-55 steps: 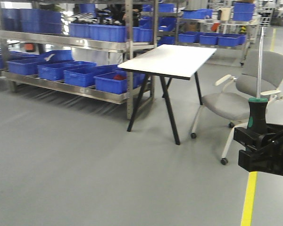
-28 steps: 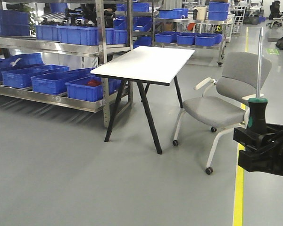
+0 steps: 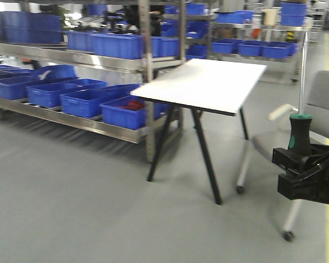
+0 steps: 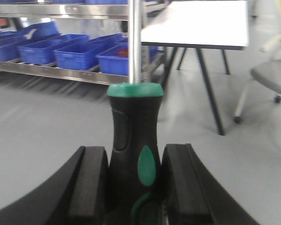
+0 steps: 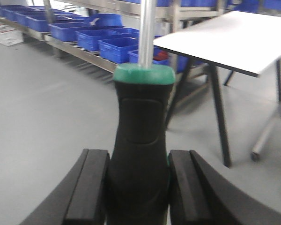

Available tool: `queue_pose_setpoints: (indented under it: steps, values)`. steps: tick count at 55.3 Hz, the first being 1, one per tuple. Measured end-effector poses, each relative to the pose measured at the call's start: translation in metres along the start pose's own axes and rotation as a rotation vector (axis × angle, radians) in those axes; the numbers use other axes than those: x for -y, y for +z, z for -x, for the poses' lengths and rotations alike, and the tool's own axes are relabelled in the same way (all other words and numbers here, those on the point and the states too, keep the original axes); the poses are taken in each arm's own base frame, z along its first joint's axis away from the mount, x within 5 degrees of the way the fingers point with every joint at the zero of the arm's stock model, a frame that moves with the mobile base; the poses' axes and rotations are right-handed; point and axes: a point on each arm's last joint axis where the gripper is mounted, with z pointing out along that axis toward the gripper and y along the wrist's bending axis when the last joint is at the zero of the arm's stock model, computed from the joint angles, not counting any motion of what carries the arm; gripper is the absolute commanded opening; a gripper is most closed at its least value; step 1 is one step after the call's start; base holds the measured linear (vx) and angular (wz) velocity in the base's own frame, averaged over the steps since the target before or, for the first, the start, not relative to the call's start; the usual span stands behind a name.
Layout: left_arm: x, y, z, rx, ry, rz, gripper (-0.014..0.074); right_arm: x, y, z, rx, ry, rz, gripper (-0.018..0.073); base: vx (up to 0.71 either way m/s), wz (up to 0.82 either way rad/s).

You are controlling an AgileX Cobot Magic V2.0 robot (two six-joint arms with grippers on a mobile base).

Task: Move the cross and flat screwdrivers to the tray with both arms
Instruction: 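Drive the base to the shelf holding the grey metal tray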

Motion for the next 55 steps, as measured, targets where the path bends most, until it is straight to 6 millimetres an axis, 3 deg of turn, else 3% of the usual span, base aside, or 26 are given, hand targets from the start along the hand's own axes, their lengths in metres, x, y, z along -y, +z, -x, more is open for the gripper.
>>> queue_pose_setpoints:
  steps: [33,55]
  values:
    - [0.0,0.0,0.0,0.0,0.0,0.0,0.0003,0.0,0.0,-0.0001,-0.001,0.0,0.0,-0.0008,0.56,0.72]
    - [0.0,0.0,0.0,0.0,0.0,0.0,0.0003,0.0001,0.0,-0.0007,-0.008,0.0,-0.001,-0.0008,0.56,0.45]
